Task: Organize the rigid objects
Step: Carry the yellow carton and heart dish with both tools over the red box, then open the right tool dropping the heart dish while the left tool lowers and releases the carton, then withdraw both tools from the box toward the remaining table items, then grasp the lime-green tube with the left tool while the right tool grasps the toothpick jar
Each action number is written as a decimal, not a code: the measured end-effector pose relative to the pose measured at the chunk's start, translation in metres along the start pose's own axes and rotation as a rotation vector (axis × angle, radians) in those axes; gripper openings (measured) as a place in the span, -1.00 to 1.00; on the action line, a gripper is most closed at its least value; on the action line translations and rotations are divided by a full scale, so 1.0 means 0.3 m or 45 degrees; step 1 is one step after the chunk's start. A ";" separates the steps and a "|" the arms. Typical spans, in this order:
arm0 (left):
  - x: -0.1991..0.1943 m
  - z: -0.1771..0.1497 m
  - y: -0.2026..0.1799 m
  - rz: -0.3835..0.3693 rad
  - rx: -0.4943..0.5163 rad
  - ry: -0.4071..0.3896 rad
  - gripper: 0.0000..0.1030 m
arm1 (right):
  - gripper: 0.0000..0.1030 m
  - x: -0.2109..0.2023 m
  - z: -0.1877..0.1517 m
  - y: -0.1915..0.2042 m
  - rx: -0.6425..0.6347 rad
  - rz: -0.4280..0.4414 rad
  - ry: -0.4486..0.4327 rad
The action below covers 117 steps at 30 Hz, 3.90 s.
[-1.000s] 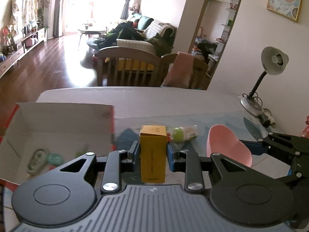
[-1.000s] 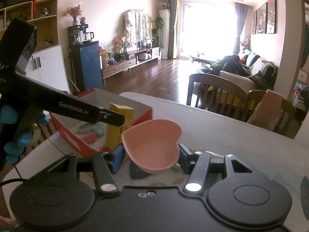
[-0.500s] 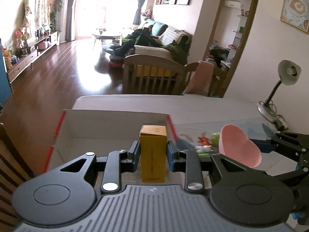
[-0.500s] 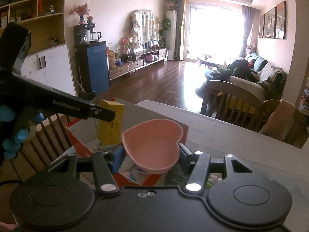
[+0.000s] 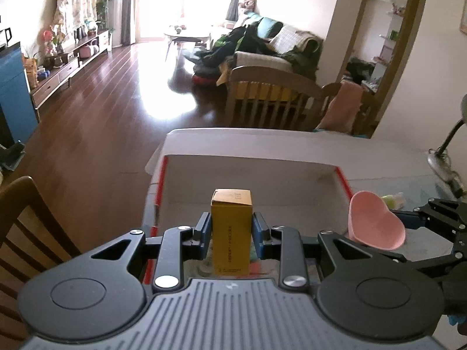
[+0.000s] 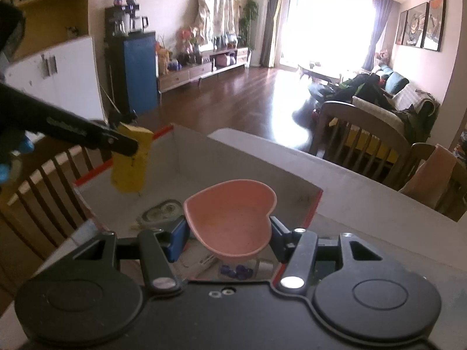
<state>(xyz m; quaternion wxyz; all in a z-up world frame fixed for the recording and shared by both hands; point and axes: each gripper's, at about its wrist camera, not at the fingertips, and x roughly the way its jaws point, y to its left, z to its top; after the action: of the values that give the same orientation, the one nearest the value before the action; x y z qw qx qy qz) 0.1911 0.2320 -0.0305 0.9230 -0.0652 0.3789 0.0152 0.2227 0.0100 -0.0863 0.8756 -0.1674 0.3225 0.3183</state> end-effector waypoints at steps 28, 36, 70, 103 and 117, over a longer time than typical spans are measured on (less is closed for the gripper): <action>0.356 -0.045 -0.033 0.032 0.174 0.242 -0.45 | 0.10 0.273 -0.010 0.071 0.016 0.004 0.266; 0.429 -0.042 -0.059 0.035 0.183 0.319 -0.45 | 0.13 0.243 -0.027 0.059 0.038 0.009 0.269; 0.059 -0.079 -0.123 0.026 0.110 0.153 -0.44 | 0.46 -0.169 -0.020 -0.024 0.180 0.095 -0.034; -0.104 -0.141 -0.681 -0.102 0.165 -0.054 0.27 | 0.88 -0.544 -0.276 -0.471 0.364 0.054 -0.218; 0.082 -0.181 -0.909 -0.118 0.139 -0.045 0.68 | 0.88 -0.459 -0.357 -0.761 0.391 -0.048 -0.149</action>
<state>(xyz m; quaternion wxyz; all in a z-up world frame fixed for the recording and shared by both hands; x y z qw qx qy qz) 0.1920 -0.0460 -0.0563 0.9315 -0.0317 0.3593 -0.0471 0.2443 -0.2745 -0.0525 0.9141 -0.0188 0.3124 0.2579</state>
